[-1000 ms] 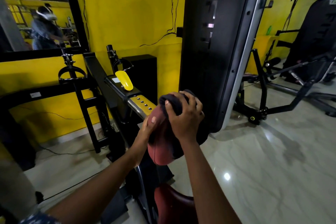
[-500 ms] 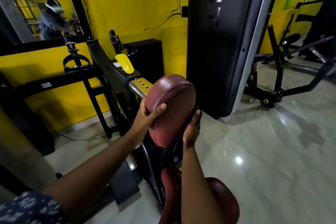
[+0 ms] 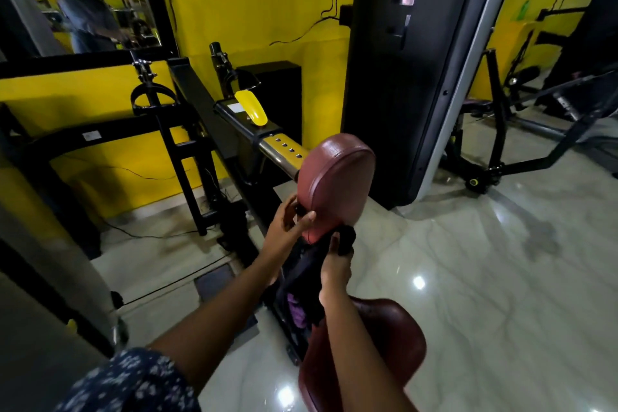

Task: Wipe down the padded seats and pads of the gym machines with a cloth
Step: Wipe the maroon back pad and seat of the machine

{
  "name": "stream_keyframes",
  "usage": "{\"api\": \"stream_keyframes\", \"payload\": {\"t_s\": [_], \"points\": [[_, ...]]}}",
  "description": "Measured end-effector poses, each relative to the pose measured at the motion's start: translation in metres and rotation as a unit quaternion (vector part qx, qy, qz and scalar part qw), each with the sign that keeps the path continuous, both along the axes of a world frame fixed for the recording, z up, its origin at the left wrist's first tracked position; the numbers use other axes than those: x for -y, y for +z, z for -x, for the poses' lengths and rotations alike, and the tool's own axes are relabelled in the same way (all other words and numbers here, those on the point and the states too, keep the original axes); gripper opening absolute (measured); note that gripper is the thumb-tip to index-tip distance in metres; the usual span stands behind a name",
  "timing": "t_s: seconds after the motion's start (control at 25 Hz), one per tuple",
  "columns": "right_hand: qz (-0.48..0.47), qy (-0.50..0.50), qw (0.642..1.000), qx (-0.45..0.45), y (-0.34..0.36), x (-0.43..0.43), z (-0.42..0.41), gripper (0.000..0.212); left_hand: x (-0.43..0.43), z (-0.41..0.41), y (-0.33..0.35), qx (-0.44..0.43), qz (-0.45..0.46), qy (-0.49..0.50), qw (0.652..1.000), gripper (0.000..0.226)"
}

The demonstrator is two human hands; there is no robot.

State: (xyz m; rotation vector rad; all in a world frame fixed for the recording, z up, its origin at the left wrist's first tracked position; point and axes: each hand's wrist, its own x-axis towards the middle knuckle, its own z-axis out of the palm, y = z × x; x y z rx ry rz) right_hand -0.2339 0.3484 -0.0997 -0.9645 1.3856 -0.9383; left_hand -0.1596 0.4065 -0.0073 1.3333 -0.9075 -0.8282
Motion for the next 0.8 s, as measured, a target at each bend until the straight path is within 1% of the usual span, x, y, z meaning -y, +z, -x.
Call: {"api": "stream_keyframes", "payload": {"t_s": [0.04,0.08,0.12,0.24,0.32,0.4,0.48,0.56,0.6,0.68,0.76,0.8], "points": [[0.014,0.031,0.999,-0.024,0.029,-0.020,0.009,0.061,-0.009,0.002,-0.005,-0.038,-0.004,0.024,0.999,0.055],[0.034,0.051,0.997,-0.050,0.043,-0.031,0.019,0.055,-0.018,0.001,-0.012,-0.068,-0.023,0.054,0.996,0.052],[0.060,0.069,0.993,-0.072,0.043,-0.036,0.030,0.053,-0.026,0.002,-0.025,-0.099,-0.028,0.084,0.991,0.048],[0.101,0.133,0.974,-0.150,0.045,-0.048,0.055,0.055,-0.046,0.009,-0.059,-0.125,-0.080,0.099,0.984,0.045],[0.119,0.194,0.955,-0.190,0.038,-0.049,0.069,0.053,-0.057,0.020,-0.085,-0.131,-0.114,0.103,0.979,0.043],[0.162,0.259,0.920,-0.244,0.033,-0.046,0.084,0.050,-0.067,0.036,-0.107,-0.169,-0.133,0.128,0.968,0.039],[0.190,0.328,0.870,-0.315,0.018,-0.032,0.094,0.050,-0.075,0.053,-0.120,-0.201,-0.144,0.164,0.955,0.036],[0.204,0.403,0.802,-0.390,0.001,-0.015,0.099,0.053,-0.077,0.068,-0.137,-0.212,-0.164,0.212,0.940,0.038],[0.215,0.442,0.767,-0.413,-0.008,-0.007,0.101,0.054,-0.077,0.077,-0.149,-0.215,-0.179,0.243,0.929,0.039],[0.235,0.519,0.699,-0.433,-0.032,0.006,0.109,0.055,-0.077,0.103,-0.167,-0.226,-0.216,0.302,0.901,0.041],[0.254,0.584,0.630,-0.445,-0.056,0.010,0.119,0.055,-0.079,0.136,-0.184,-0.252,-0.232,0.360,0.868,0.041],[0.262,0.607,0.604,-0.445,-0.066,0.009,0.123,0.054,-0.081,0.150,-0.189,-0.267,-0.235,0.388,0.850,0.041]]}}
